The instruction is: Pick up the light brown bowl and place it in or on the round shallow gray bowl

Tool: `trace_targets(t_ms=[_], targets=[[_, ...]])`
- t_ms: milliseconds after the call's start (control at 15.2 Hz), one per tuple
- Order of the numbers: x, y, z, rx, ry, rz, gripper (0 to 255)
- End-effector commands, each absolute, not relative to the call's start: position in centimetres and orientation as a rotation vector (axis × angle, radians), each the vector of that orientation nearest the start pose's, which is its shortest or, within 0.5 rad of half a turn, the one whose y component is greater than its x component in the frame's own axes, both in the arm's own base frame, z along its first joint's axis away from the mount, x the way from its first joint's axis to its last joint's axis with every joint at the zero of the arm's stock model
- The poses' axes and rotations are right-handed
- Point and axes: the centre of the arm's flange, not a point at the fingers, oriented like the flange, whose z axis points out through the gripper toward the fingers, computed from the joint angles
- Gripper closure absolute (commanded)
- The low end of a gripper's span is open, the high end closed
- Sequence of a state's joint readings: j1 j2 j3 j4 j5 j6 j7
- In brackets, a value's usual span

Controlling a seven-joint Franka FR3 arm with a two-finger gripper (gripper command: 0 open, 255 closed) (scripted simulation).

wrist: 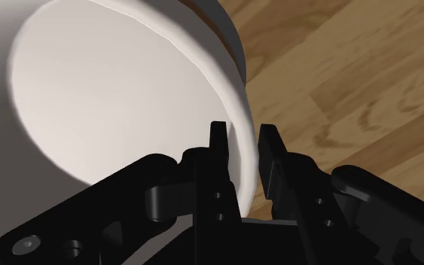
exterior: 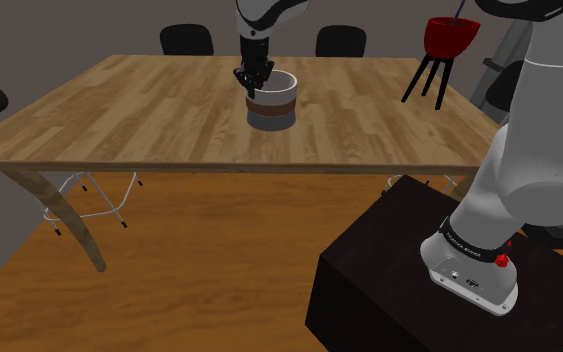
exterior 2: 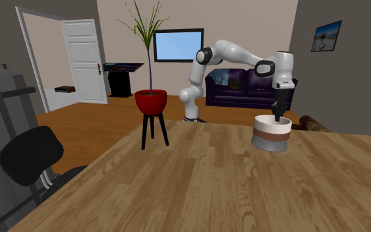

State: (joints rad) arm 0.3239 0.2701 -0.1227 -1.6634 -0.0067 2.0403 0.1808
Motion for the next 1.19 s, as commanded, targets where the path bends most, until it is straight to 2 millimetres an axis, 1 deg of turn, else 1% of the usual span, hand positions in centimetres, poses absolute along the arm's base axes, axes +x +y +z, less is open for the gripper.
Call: trace_targets(t_ms=[0,330,396,726,924,990,1122], targets=[[63.7,13.6,45.9,-3.153,-0.046,-0.181,255],[63.7,13.6,45.9,-3.153,-0.046,-0.181,255],[63.7,13.6,45.9,-3.153,-0.046,-0.181,0],[63.7,13.6,45.9,-3.153,-0.046,-0.181,0],[63.2,13.7,49.8,-3.153,-0.046,-0.181,0],[63.1,13.7,50.8,-3.153,-0.046,-0.181,0],[63.1,13.7,50.8,-3.153,-0.046,-0.181,0]])
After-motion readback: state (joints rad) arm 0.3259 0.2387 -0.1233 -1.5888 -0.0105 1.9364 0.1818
